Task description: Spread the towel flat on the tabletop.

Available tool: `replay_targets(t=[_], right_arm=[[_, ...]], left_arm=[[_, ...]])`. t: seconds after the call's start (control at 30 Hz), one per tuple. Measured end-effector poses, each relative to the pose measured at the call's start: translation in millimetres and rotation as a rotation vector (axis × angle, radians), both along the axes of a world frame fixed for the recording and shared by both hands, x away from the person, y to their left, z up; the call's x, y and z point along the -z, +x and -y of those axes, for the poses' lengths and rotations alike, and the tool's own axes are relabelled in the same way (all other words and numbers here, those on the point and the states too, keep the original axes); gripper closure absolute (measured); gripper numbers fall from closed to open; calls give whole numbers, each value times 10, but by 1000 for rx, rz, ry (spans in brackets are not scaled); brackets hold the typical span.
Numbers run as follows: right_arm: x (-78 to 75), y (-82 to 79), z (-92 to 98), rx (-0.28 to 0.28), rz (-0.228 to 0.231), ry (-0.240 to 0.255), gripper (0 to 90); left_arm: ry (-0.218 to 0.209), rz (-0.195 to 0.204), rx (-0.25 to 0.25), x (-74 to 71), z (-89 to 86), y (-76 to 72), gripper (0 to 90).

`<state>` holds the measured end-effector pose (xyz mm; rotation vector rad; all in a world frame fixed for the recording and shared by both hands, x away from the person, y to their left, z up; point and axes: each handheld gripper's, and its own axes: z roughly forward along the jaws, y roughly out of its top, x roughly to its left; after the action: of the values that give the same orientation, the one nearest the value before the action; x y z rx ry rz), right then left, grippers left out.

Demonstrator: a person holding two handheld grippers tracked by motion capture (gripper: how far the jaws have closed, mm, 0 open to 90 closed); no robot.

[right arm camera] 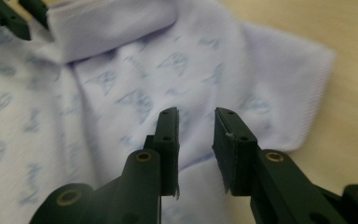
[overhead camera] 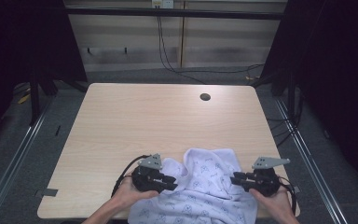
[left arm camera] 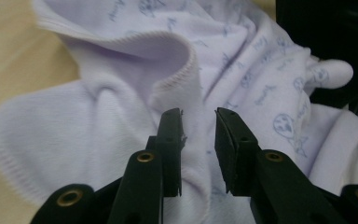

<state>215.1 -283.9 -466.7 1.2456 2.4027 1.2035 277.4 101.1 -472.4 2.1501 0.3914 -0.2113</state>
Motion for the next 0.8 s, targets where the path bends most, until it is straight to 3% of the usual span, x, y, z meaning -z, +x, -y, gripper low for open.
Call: replay_targets(t=[0.07,0.13,0.27,0.37,0.5,0.7,0.73,0.8], right_arm=[[-14,158,62,30,21,1,708],[16,353,92,50,25,-9,698],[141,715,78,85,9,-28,621],[215,890,41,93,6,-32,565],[279,961,6,94,4,-31,525],[333,909,-79,77,0,-80,532],[335,911,-79,85,7,-77,541],[320,923,-61,93,11,-70,542]], left_arm=[[-17,12,-48,5,-34,68,760],[-7,10,-72,32,-18,122,785],[22,-11,-55,71,119,142,747],[62,6,-30,121,250,86,681],[99,61,26,105,356,-13,630],[138,82,42,160,467,-63,589],[144,78,42,162,477,-76,629],[112,79,61,146,457,-74,786]])
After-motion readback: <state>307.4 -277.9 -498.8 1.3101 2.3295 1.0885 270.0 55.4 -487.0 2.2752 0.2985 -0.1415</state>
